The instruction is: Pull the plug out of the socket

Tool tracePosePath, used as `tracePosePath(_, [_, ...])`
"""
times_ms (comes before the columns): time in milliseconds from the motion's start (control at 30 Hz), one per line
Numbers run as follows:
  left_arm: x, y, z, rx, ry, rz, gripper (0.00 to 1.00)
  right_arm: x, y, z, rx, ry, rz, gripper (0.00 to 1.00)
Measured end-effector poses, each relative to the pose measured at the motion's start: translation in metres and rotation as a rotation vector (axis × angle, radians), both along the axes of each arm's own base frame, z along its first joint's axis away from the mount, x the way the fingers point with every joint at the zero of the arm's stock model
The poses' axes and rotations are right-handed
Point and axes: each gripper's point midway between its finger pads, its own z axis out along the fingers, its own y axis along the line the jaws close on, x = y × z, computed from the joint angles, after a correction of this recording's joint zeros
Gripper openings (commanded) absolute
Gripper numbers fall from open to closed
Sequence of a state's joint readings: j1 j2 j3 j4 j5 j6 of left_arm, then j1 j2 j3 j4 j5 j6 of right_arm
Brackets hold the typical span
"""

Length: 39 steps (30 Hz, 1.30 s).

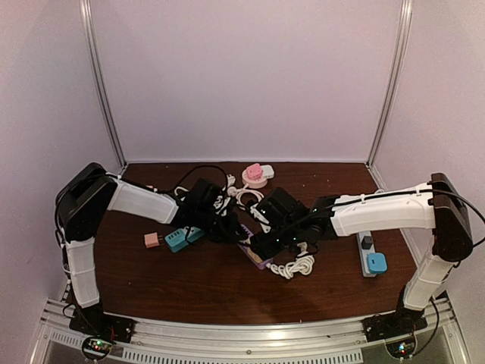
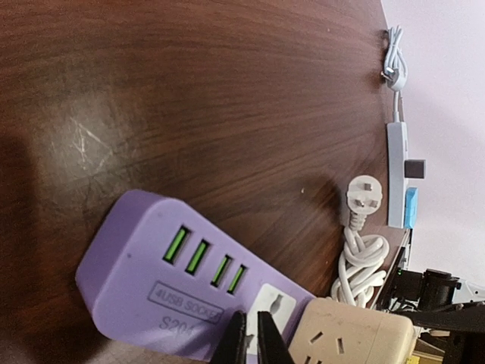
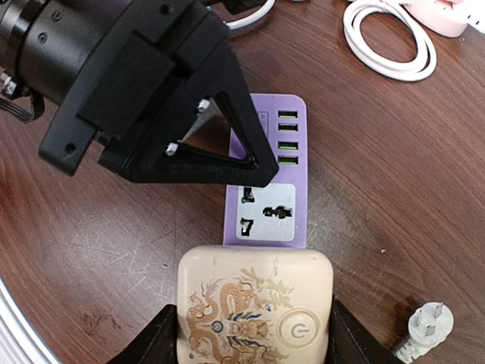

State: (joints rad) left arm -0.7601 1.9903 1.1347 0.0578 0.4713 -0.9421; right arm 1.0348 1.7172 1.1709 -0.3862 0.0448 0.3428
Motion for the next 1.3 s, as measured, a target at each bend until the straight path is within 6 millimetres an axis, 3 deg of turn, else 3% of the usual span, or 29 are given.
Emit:
tracePosePath(500, [0.009, 0.000, -0.002, 0.045, -0.021, -0.019, 0.08, 0.003, -0.004, 0.002, -0.066, -0.071, 0.020, 0.48])
tracePosePath(1300, [0.018, 0.004, -0.004, 0.070, -0.068, 0.004, 0.09, 0.021, -0.015, 0.002, 0.023, 0.051, -0.028, 0.47])
